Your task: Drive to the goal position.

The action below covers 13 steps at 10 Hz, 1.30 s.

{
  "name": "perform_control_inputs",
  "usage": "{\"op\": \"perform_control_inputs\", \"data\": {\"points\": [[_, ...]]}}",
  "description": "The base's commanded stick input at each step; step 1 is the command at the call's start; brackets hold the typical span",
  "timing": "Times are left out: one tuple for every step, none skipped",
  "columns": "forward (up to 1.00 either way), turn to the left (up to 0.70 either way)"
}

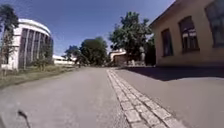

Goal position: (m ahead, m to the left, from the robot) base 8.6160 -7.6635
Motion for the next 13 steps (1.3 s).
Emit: {"op": "perform_control_inputs", "data": {"points": [[0.7, -0.14], [0.7, -0.14], [0.7, -0.14], [0.7, -0.14], [0.7, -0.14], [0.7, -0.14], [0.7, -0.14], [0.7, -0.14], [0.7, -0.14], [0.7, -0.14], [0.7, -0.14], [0.7, -0.14], [0.7, -0.14]]}}
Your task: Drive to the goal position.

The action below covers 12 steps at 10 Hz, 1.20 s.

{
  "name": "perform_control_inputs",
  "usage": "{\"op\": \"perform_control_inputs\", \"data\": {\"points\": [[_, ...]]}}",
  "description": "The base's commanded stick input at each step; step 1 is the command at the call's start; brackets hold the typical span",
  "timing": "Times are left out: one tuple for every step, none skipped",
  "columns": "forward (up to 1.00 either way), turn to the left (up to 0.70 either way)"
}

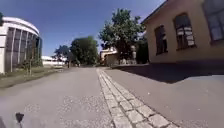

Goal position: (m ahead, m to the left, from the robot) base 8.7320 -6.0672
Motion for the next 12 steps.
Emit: {"op": "perform_control_inputs", "data": {"points": [[0.7, -0.14], [0.7, -0.14], [0.7, -0.14], [0.7, -0.14], [0.7, -0.14], [0.7, -0.14], [0.7, -0.14], [0.7, -0.14], [0.7, -0.14], [0.7, -0.14], [0.7, -0.14], [0.7, -0.14]]}}
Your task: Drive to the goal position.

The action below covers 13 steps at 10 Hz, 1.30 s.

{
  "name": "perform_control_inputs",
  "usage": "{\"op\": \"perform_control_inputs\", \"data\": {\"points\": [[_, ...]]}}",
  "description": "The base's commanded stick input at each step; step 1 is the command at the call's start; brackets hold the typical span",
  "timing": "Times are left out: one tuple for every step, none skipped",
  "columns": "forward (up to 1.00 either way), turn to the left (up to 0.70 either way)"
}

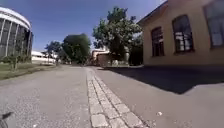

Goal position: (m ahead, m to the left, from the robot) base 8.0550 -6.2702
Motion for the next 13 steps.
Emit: {"op": "perform_control_inputs", "data": {"points": [[0.7, -0.14], [0.7, -0.14], [0.7, -0.14], [0.7, -0.14], [0.7, -0.14], [0.7, -0.14], [0.7, -0.14], [0.7, -0.14], [0.7, -0.14], [0.7, -0.14], [0.7, -0.14], [0.7, -0.14], [0.7, -0.13]]}}
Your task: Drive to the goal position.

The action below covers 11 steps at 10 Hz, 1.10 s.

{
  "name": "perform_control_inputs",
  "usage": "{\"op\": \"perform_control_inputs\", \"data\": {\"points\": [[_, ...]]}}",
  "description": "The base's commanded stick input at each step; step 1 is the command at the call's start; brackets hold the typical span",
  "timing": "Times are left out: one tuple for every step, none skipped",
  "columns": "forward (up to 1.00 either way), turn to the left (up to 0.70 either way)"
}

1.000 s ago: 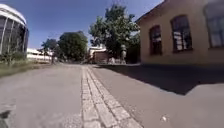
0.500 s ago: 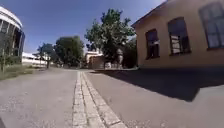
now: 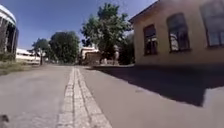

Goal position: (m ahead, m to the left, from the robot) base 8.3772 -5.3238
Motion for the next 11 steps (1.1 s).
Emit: {"op": "perform_control_inputs", "data": {"points": [[0.7, -0.13], [0.7, -0.13], [0.7, -0.13], [0.7, -0.08], [0.7, -0.01], [0.7, 0.0], [0.7, 0.0], [0.7, 0.0], [0.7, 0.0], [0.7, 0.0], [0.7, 0.0]]}}
